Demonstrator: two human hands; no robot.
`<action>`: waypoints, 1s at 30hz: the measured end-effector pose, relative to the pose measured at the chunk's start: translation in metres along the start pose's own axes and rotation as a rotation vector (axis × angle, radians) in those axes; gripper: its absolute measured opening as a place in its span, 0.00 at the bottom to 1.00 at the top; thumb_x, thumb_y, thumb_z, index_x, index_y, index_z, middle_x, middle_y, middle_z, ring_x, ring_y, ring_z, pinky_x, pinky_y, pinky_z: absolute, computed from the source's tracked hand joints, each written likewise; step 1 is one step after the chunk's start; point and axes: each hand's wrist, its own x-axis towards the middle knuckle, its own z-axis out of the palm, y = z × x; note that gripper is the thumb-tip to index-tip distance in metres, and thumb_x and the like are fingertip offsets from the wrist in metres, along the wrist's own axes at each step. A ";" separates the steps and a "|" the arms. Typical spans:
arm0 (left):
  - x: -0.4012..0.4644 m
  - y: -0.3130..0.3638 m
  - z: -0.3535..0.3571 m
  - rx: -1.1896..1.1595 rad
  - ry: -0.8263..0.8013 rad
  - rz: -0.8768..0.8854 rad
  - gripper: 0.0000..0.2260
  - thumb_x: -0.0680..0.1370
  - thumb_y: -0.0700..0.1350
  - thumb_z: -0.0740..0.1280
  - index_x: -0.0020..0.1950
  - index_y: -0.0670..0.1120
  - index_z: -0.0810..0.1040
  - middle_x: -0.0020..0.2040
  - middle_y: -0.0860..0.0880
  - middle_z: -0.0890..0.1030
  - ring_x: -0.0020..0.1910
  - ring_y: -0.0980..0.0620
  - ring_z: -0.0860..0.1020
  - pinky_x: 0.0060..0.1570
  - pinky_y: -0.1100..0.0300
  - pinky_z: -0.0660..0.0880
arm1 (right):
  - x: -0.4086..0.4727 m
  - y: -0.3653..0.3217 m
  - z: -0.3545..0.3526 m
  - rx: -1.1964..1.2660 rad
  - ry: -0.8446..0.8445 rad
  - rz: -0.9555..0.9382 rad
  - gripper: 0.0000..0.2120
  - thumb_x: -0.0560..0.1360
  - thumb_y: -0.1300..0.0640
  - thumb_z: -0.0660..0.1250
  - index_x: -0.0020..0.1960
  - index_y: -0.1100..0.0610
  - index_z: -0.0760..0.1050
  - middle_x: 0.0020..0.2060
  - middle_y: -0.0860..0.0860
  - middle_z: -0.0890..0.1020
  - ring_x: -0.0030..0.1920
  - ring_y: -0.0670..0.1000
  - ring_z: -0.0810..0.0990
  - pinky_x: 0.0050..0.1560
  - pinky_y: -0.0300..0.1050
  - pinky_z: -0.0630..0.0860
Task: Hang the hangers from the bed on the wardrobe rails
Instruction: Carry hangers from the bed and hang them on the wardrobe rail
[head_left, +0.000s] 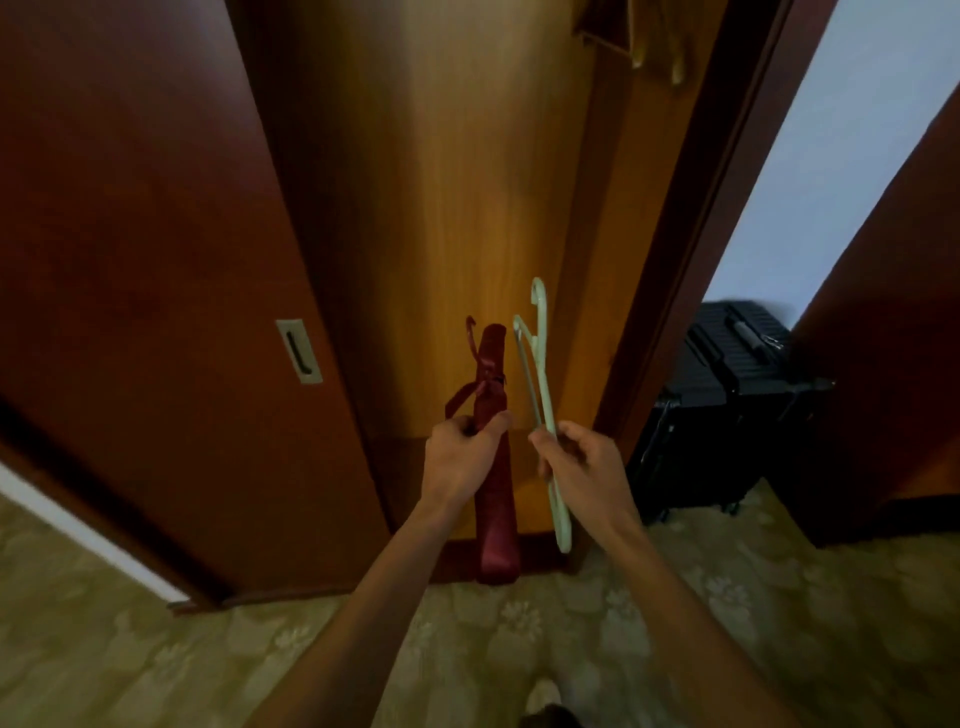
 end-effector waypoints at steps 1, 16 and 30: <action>0.017 0.010 0.001 0.001 -0.005 0.003 0.16 0.75 0.60 0.72 0.40 0.46 0.81 0.32 0.51 0.78 0.30 0.53 0.77 0.31 0.59 0.71 | 0.018 -0.004 0.001 -0.008 -0.002 -0.003 0.12 0.81 0.49 0.66 0.41 0.53 0.78 0.29 0.47 0.78 0.31 0.42 0.76 0.37 0.37 0.74; 0.235 0.214 0.032 -0.012 -0.062 0.289 0.11 0.75 0.55 0.74 0.46 0.48 0.82 0.39 0.51 0.83 0.36 0.55 0.81 0.34 0.63 0.76 | 0.300 -0.088 -0.041 0.018 0.111 -0.232 0.10 0.80 0.50 0.66 0.43 0.52 0.81 0.29 0.46 0.78 0.30 0.41 0.76 0.34 0.36 0.71; 0.332 0.417 0.020 -0.107 -0.005 0.597 0.05 0.74 0.52 0.75 0.47 0.53 0.83 0.41 0.55 0.85 0.41 0.56 0.82 0.37 0.63 0.74 | 0.473 -0.239 -0.091 0.017 0.285 -0.436 0.15 0.77 0.49 0.67 0.38 0.56 0.82 0.29 0.48 0.82 0.35 0.50 0.81 0.46 0.54 0.79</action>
